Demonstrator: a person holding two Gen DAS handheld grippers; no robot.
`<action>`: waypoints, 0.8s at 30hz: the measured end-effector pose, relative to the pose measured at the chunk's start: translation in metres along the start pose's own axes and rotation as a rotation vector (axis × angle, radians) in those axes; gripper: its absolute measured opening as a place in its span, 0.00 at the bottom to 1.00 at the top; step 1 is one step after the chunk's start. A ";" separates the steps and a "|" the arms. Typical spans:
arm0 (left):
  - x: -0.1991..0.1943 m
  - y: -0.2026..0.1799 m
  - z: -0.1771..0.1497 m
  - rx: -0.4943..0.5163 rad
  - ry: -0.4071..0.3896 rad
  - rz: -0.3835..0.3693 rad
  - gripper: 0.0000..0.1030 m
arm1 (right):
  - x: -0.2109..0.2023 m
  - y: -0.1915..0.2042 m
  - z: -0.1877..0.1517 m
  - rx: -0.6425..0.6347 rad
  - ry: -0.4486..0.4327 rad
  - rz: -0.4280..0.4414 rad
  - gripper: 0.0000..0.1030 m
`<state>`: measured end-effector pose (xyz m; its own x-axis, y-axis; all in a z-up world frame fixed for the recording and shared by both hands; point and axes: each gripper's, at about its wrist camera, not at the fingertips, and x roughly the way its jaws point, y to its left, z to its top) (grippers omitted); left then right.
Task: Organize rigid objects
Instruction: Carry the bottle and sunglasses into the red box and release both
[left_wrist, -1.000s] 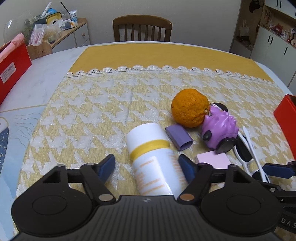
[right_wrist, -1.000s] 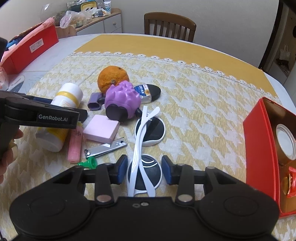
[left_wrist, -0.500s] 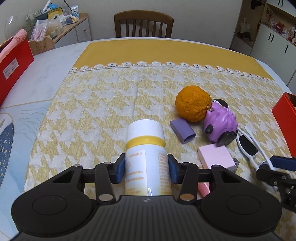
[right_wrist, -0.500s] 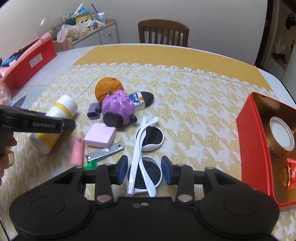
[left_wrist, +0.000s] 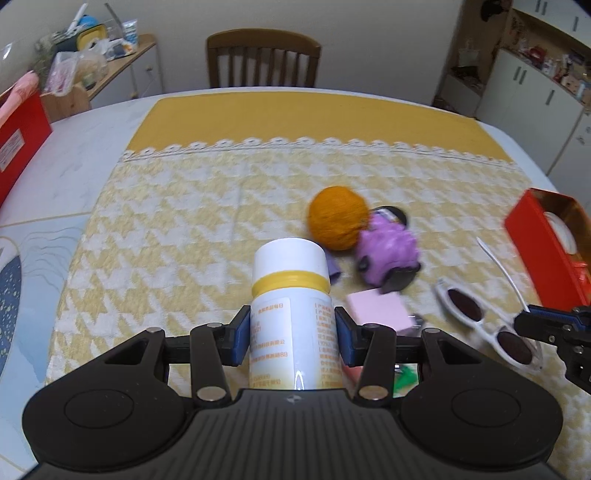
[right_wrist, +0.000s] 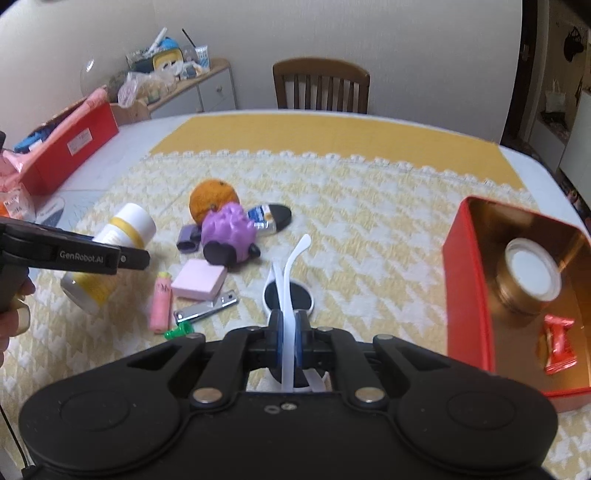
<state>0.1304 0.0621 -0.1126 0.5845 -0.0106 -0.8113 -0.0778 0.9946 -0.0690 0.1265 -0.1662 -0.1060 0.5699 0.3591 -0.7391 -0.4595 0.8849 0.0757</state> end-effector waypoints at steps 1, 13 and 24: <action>-0.003 -0.003 0.001 0.004 0.001 -0.009 0.44 | -0.004 -0.001 0.001 0.001 -0.008 0.002 0.06; -0.029 -0.049 0.021 0.073 -0.010 -0.121 0.44 | -0.057 -0.030 0.011 0.046 -0.097 0.004 0.06; -0.040 -0.117 0.044 0.169 -0.039 -0.225 0.45 | -0.092 -0.071 0.015 0.108 -0.188 -0.075 0.06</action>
<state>0.1518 -0.0490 -0.0459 0.6025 -0.2321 -0.7636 0.1910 0.9709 -0.1445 0.1170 -0.2576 -0.0329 0.7214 0.3311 -0.6082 -0.3413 0.9342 0.1037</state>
